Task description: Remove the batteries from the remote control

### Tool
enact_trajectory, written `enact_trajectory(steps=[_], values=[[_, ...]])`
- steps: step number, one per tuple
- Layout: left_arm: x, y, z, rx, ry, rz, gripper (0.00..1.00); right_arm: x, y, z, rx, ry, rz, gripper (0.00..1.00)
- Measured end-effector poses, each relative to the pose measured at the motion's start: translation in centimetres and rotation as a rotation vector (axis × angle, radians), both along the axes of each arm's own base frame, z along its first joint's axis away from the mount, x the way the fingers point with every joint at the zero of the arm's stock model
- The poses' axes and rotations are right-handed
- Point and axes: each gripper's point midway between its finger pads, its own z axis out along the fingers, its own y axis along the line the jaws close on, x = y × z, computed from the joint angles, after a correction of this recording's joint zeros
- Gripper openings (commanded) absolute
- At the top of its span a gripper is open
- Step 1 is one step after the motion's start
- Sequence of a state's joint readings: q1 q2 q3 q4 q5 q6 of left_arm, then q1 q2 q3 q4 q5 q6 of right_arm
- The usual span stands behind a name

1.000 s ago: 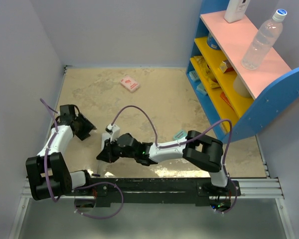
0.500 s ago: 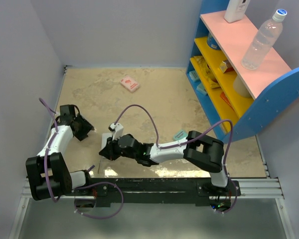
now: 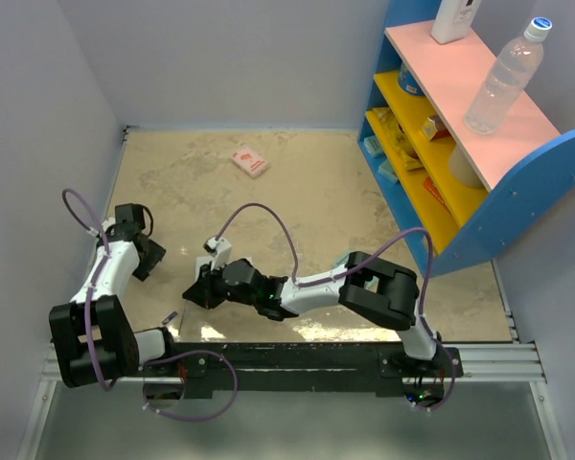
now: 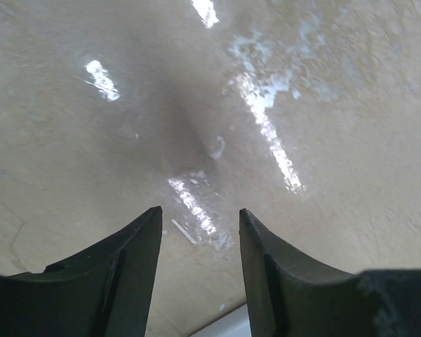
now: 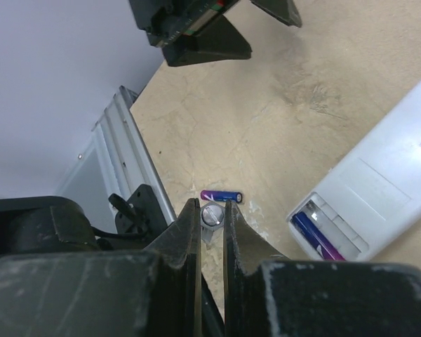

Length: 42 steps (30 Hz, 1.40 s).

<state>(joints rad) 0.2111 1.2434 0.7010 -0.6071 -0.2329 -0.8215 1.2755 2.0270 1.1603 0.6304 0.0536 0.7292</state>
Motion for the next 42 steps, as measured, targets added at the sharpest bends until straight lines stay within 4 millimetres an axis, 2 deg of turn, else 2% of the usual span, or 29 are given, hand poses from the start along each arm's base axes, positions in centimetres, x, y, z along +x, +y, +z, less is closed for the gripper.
enact_trajectory(steps=[6,14,21,27,36,42], values=[[-1.2,2.0,0.2,0.047,0.033,0.121,0.52,0.5,1.6,-0.6,0.044,0.009,-0.01,0.0],[-2.0,2.8,-0.1,0.064,0.066,0.169,0.51,1.7,2.2,-0.5,0.066,-0.013,-0.067,0.0],[-2.3,3.1,-0.5,0.061,0.086,0.183,0.51,2.9,1.8,-0.4,0.068,-0.034,-0.136,0.0],[-2.2,3.1,-0.5,0.059,0.085,0.182,0.51,3.6,0.3,-0.2,0.061,-0.057,-0.177,0.0],[-2.2,3.0,-0.5,0.053,0.085,0.17,0.5,6.7,-1.4,0.1,0.043,-0.096,-0.248,0.0],[-2.2,3.0,-0.6,0.054,0.087,0.171,0.5,6.1,-1.2,0.1,0.049,-0.095,-0.218,0.0]])
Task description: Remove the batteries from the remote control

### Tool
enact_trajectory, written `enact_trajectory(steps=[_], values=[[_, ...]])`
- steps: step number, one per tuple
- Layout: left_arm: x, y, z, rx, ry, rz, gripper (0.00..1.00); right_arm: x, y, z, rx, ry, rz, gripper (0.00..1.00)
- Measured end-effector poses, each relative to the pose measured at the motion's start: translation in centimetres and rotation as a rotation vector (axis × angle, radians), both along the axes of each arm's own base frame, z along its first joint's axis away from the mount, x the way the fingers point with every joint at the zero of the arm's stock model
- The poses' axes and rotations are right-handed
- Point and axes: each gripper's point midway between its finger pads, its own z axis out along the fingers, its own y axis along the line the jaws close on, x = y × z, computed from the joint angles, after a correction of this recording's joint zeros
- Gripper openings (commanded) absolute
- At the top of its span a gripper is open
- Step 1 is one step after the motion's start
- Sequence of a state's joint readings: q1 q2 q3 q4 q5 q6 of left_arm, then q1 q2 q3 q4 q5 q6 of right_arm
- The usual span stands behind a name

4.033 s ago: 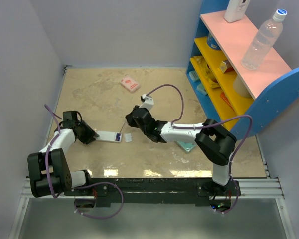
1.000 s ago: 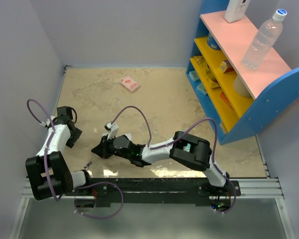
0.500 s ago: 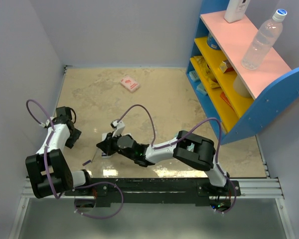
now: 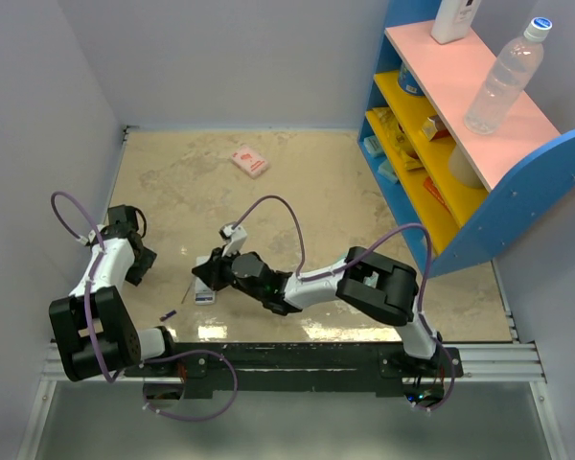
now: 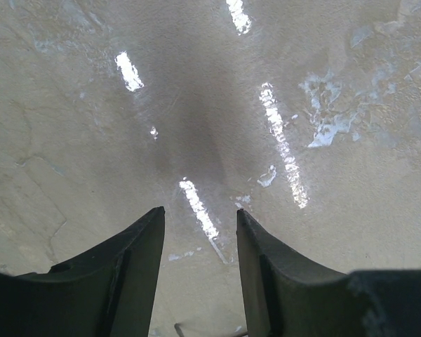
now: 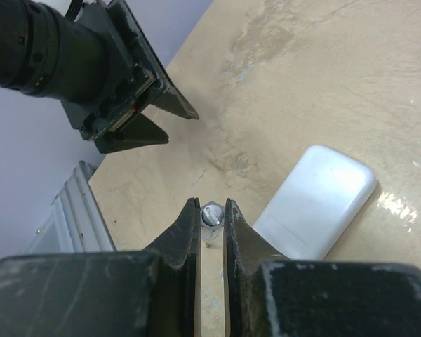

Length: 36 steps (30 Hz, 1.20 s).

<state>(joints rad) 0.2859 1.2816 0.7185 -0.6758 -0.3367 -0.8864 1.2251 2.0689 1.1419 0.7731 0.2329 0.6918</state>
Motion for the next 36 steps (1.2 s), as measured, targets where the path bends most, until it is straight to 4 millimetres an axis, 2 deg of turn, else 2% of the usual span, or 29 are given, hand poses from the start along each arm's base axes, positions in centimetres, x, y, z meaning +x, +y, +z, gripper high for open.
enact_trajectory(steps=[5,13,17,21,26,30,36], values=[[-0.1,-0.1,-0.4,-0.006,0.019,0.0,0.5,-1.8,-0.2,0.1,-0.002,0.004,0.035,0.0],[-0.2,-0.1,-0.7,-0.009,0.028,0.0,0.51,-5.1,0.9,0.0,-0.009,0.004,0.101,0.0],[-0.2,-0.1,-0.7,-0.009,0.029,0.0,0.5,-6.1,1.7,0.3,-0.005,0.004,0.123,0.0],[-0.2,-0.1,-0.7,-0.01,0.031,0.0,0.5,-6.3,2.8,0.4,0.006,0.0,0.127,0.0],[0.0,0.0,-0.6,-0.008,0.028,-0.005,0.5,-5.7,3.1,-0.1,-0.003,-0.003,0.098,0.0],[0.0,0.0,-0.5,-0.007,0.028,-0.008,0.51,-5.3,2.9,-0.1,-0.007,-0.008,0.069,0.0],[0.5,0.2,-0.1,-0.002,0.015,-0.01,0.51,-4.5,1.5,-0.2,-0.011,-0.015,0.018,0.0]])
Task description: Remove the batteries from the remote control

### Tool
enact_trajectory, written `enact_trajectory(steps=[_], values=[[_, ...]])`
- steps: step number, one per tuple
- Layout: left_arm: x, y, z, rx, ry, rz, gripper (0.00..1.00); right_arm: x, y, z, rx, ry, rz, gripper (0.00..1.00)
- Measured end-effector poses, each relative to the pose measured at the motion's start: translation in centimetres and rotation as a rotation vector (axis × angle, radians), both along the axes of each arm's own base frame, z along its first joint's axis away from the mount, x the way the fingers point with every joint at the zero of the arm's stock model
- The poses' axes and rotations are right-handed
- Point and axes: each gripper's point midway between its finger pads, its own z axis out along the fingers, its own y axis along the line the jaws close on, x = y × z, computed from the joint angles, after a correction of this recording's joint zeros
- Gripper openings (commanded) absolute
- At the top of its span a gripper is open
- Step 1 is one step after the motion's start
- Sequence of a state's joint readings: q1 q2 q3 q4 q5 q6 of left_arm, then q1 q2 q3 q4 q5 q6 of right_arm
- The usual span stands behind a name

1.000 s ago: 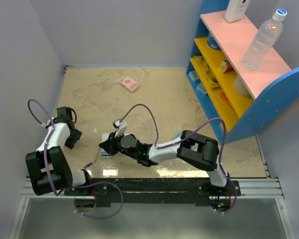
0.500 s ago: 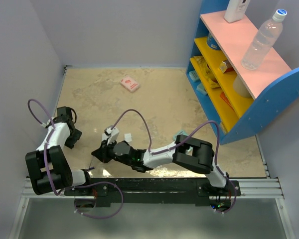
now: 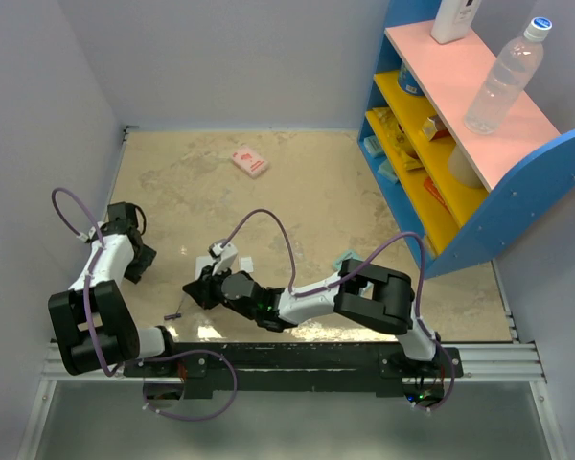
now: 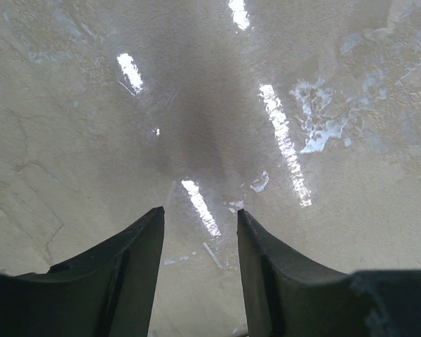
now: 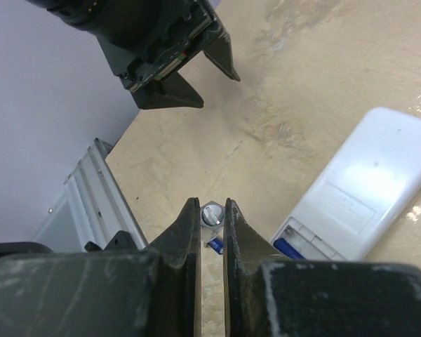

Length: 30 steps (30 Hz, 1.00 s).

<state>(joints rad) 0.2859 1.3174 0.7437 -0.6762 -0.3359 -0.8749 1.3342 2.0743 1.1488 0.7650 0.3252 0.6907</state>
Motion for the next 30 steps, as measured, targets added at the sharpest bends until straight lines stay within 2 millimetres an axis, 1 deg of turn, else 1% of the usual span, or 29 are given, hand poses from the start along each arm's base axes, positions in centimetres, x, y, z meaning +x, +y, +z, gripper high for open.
enact_trajectory(steps=[6,11,16,23,25,30], values=[[0.0,0.4,0.2,0.02,0.0,0.007,0.51,1.9,-0.5,0.2,0.0,-0.014,-0.035,0.0],[-0.2,0.7,0.4,0.036,0.004,0.016,0.51,3.1,-0.6,0.4,-0.004,-0.03,-0.059,0.0],[-0.2,0.7,0.3,0.036,0.007,0.017,0.5,4.0,0.2,0.4,0.008,-0.044,-0.064,0.0],[-0.3,0.6,-0.5,0.022,0.043,0.018,0.5,4.7,1.9,0.6,0.02,-0.072,-0.059,0.0],[-0.2,0.6,-0.4,0.024,0.043,0.02,0.5,5.0,2.1,0.6,0.018,-0.078,-0.065,0.0],[-0.1,0.8,-0.3,0.03,0.04,0.021,0.5,5.7,1.8,0.6,0.014,-0.082,-0.092,0.0]])
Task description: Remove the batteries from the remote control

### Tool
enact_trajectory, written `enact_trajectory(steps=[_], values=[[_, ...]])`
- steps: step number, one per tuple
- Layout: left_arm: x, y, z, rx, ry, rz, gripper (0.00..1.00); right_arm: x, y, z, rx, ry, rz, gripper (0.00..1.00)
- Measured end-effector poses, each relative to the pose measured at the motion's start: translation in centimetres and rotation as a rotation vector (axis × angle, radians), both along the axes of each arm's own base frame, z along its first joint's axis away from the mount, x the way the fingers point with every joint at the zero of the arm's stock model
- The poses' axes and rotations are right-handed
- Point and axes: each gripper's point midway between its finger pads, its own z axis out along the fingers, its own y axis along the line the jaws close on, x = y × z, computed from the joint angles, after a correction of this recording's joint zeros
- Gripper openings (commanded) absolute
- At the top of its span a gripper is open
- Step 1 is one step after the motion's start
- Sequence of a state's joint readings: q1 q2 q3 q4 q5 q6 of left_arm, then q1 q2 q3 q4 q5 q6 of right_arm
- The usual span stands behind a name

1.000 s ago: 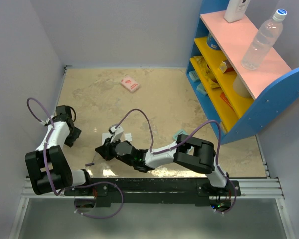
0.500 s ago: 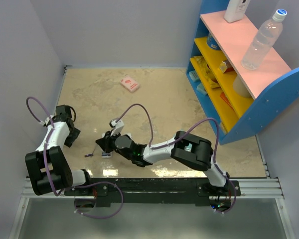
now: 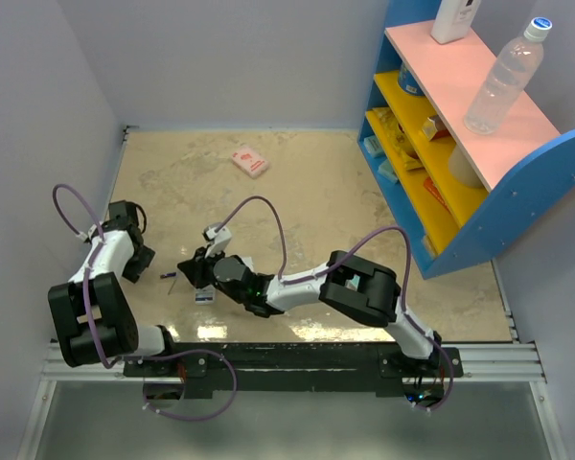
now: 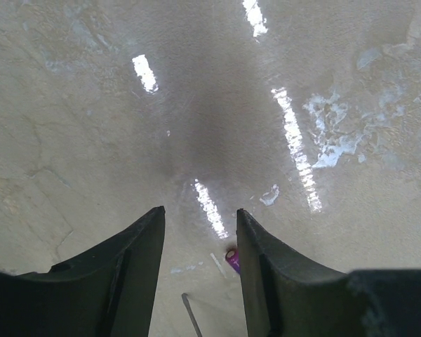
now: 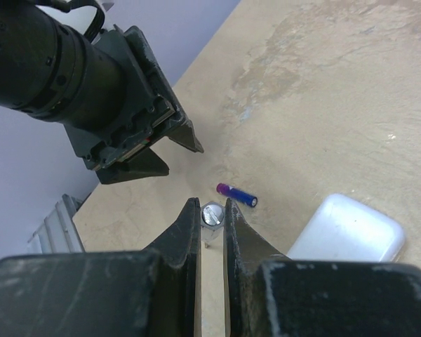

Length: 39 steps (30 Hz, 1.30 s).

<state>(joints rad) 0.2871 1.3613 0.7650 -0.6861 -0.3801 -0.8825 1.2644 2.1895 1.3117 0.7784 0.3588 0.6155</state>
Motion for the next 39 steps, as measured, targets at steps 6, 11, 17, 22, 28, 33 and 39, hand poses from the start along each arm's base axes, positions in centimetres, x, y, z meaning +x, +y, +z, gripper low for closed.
enact_trajectory(steps=[6,11,17,22,28,33,39], values=[[2.5,0.7,0.1,-0.003,0.011,-0.021,0.42,2.3,-1.1,-0.2,0.009,0.004,-0.034,0.0],[6.3,2.0,0.9,0.016,-0.032,-0.032,0.41,3.3,-2.7,-0.1,0.01,0.0,-0.057,0.0],[7.0,2.1,-0.7,-0.023,0.002,-0.06,0.3,3.2,-4.1,0.4,-0.013,-0.013,-0.059,0.0],[7.3,1.6,-2.2,-0.066,0.032,-0.102,0.27,2.9,-5.1,0.7,-0.033,-0.023,-0.059,0.0],[7.8,1.1,-2.3,-0.09,0.015,-0.133,0.25,3.1,-6.3,3.7,-0.018,-0.035,-0.069,0.0],[7.9,1.0,-2.3,-0.095,0.014,-0.15,0.25,3.8,-7.5,5.9,-0.014,-0.036,-0.089,0.0],[7.9,0.8,-2.1,-0.102,0.016,-0.178,0.39,3.8,-8.3,5.2,-0.09,-0.036,-0.046,0.0]])
